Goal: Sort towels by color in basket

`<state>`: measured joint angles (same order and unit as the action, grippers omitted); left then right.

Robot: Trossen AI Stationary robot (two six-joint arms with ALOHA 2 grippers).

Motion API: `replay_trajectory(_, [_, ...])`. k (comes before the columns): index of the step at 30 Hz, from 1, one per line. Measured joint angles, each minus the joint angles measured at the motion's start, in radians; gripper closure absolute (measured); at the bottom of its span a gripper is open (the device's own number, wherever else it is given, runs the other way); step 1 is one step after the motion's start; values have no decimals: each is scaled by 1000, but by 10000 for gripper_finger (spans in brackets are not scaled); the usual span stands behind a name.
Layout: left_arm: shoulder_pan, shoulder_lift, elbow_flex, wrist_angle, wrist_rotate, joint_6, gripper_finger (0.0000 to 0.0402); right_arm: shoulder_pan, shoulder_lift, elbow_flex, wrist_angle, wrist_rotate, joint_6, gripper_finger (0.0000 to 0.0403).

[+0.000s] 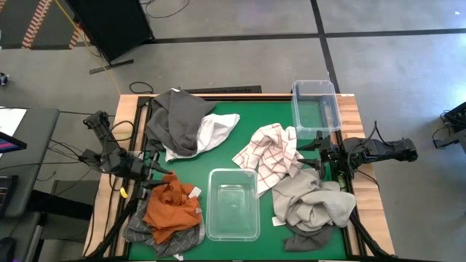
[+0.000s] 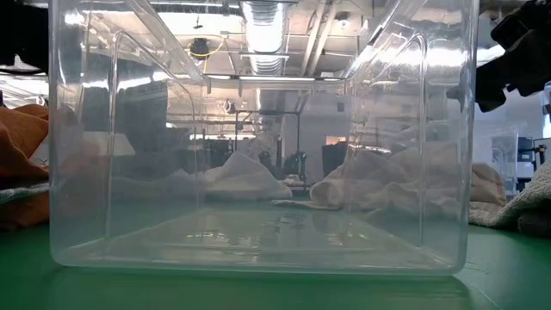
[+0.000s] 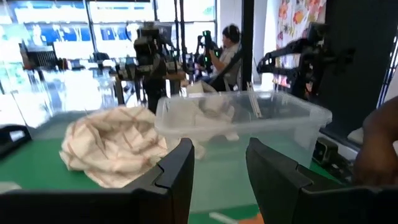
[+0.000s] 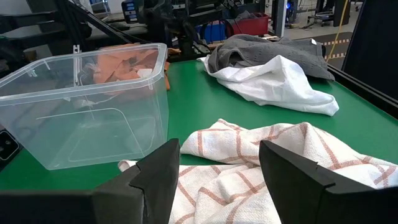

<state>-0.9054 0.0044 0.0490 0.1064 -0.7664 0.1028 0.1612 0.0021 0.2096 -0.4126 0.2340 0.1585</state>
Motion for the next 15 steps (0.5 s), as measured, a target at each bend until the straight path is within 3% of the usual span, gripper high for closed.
replay_trajectory(7, [0,0,1,79,-59,130,262,0,0,0,0,0,0,154])
replay_trajectory(12, [39,0,2,196,-200,343,262,0,0,0,0,0,0,154])
replay_trajectory(15, [86,0,2,260,-231,451,258,0,0,0,0,0,0,154])
